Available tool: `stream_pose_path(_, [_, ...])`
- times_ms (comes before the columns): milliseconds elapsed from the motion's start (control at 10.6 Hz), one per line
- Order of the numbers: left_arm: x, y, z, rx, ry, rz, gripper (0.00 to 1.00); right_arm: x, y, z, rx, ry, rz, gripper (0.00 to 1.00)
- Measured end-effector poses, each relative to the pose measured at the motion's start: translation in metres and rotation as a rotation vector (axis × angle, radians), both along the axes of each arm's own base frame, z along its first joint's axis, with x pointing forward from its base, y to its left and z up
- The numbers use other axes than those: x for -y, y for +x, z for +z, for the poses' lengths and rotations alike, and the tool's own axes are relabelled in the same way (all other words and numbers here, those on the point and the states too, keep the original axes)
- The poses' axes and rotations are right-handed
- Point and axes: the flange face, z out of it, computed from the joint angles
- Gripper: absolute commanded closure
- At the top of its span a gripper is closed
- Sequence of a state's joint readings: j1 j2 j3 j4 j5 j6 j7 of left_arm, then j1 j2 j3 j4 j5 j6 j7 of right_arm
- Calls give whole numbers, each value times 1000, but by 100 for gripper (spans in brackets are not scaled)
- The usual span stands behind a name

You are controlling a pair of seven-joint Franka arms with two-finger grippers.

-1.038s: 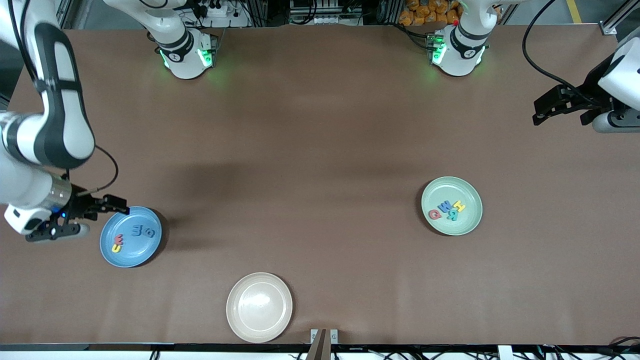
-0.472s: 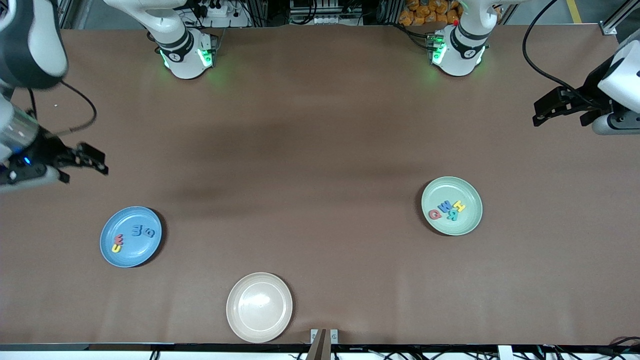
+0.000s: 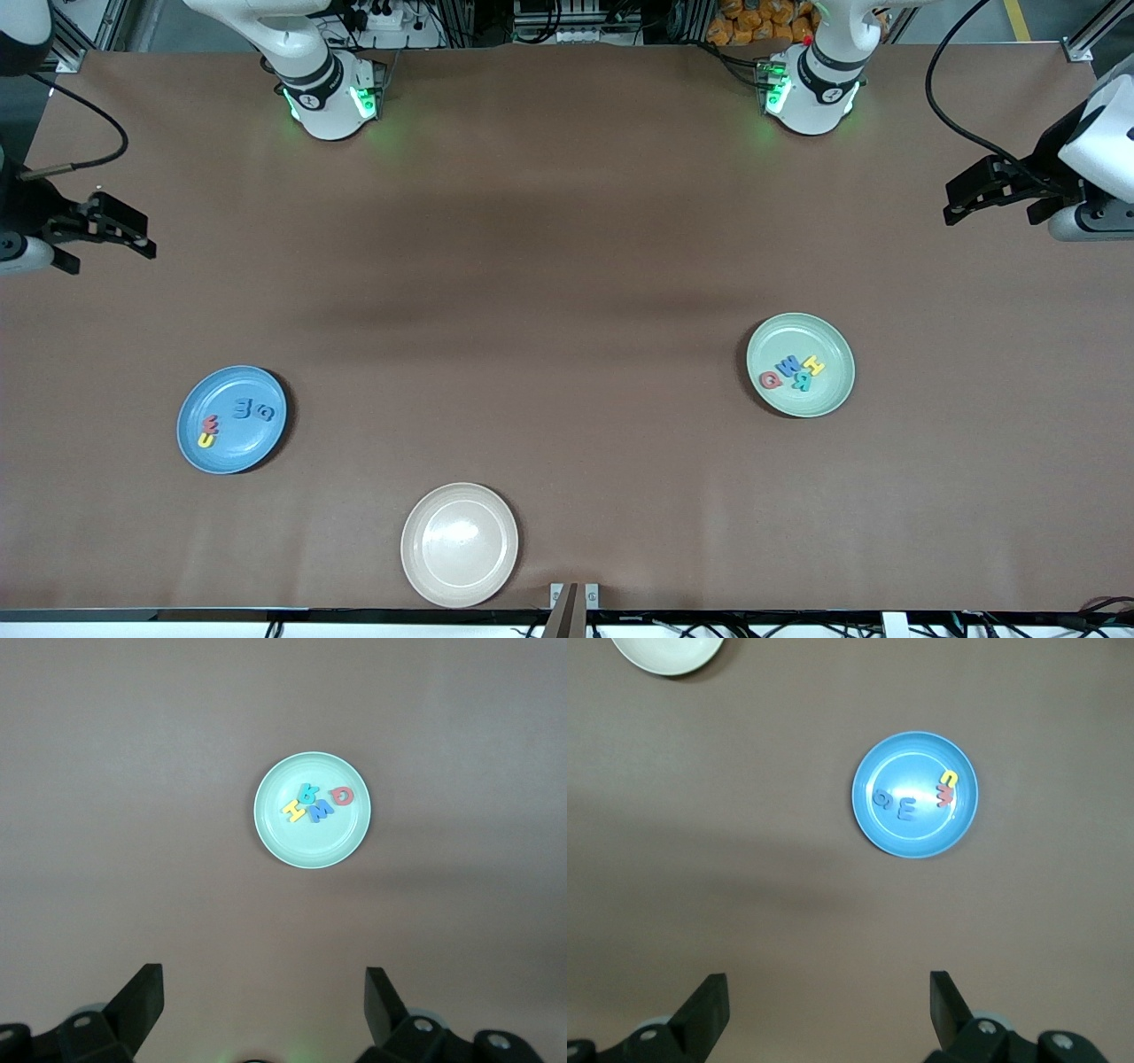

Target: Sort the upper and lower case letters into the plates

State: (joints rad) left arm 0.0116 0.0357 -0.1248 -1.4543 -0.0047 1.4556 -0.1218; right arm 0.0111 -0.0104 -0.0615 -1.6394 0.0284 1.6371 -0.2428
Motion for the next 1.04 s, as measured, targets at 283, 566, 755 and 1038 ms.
stream_pose_path(283, [0,1,-2,-4,0,0,0,3,-2,13,10,-9,-7,0])
stream_pose_path(566, [0,2,-3,-6,0,0,0,4,-3,14,10,-10,-10,0])
stream_pose_path(755, [0,2,-4,-6,0,0,0,5,-4,13,7,-10,-11,0])
stream_pose_path(1038, [0,2,-4,-3,0,1,0,5,-4,11,0,-10,-11,0])
